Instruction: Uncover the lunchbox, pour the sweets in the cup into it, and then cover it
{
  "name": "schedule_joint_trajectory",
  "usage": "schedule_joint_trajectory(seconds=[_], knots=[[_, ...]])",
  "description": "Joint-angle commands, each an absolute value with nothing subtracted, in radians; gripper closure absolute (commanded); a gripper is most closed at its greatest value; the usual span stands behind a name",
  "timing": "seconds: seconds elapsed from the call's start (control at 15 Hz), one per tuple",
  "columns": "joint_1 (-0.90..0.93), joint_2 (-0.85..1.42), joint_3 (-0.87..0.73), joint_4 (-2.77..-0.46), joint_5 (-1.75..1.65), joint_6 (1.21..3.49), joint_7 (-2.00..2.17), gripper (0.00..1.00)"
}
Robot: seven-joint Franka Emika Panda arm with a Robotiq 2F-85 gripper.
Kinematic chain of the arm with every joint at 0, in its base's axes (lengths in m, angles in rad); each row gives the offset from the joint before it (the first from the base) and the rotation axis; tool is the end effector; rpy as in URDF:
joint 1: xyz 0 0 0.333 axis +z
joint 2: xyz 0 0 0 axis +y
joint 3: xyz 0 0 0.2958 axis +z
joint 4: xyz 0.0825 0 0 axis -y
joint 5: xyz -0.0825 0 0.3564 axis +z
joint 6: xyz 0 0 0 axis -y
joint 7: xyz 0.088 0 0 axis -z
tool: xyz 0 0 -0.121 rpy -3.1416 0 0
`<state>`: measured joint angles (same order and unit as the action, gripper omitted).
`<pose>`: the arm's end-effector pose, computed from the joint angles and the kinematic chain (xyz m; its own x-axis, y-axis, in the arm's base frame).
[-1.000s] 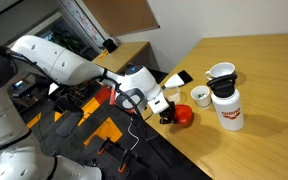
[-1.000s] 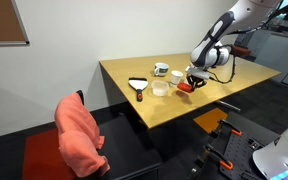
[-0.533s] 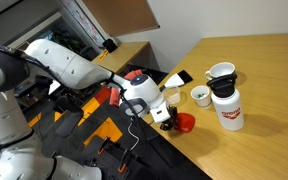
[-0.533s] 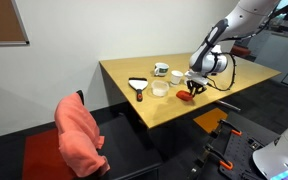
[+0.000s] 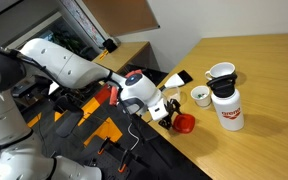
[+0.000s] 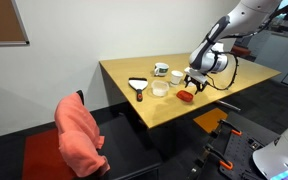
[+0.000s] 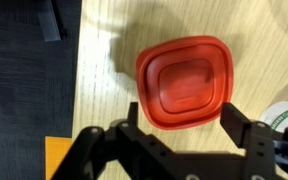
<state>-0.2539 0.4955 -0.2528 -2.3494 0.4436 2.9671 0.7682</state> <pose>0.4159 -0.2735 0.1374 -0.1031 -0.9900 0.0962 -0.9881 0.0908 -0.1244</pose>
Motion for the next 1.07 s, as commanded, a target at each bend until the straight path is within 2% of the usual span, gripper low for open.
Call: schedule_joint_trajectory(seconds=[0.0, 0.4, 0.67, 1.0], knots=[[-0.269, 0.37, -0.238, -2.419, 0.482, 2.975, 0.739, 0.0], [-0.267, 0.323, -0.246, -2.338, 0.539, 2.862, 0.823, 0.0], [-0.259, 0.353, -0.222, -2.267, 0.597, 2.878, 0.878, 0.0], [-0.209, 0.437, -0.272, -2.177, 0.543, 2.872, 1.032, 0.0]])
